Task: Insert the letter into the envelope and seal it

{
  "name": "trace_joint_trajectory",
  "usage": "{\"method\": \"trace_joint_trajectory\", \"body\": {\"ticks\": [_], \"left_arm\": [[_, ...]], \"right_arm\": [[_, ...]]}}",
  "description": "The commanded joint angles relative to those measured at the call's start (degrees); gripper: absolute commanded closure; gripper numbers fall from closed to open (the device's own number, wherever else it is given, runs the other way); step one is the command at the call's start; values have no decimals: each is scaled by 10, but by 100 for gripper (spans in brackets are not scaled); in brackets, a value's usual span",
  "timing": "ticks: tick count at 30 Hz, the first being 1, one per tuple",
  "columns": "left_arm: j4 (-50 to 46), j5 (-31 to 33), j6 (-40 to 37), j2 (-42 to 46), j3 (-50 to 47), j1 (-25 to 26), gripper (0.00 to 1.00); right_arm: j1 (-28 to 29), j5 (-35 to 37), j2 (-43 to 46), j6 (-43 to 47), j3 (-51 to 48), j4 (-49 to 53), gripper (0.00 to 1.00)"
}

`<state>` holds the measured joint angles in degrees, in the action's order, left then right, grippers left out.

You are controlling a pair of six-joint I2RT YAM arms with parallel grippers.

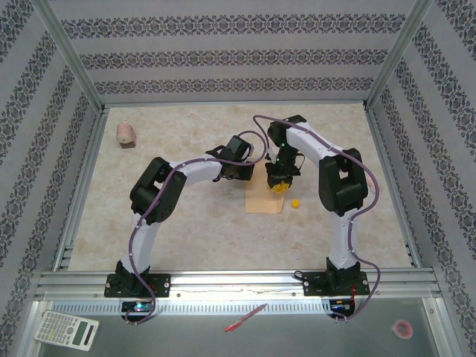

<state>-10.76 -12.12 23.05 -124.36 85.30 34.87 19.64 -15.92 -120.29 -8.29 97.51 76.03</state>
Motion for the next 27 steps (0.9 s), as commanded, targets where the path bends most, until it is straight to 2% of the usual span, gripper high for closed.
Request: {"method": "trace_joint_trajectory", "body": {"ticks": [1, 17, 27], "left_arm": [[-25, 10, 6, 8, -17, 5, 100], [-24, 9, 1, 10, -18, 5, 100], [-23, 12, 3, 5, -18, 5, 100]], "right_arm": [[-12, 27, -37, 7, 28, -28, 96], [-35, 25, -100, 13, 117, -11, 96], [-35, 26, -63, 15, 81, -8, 96]]}}
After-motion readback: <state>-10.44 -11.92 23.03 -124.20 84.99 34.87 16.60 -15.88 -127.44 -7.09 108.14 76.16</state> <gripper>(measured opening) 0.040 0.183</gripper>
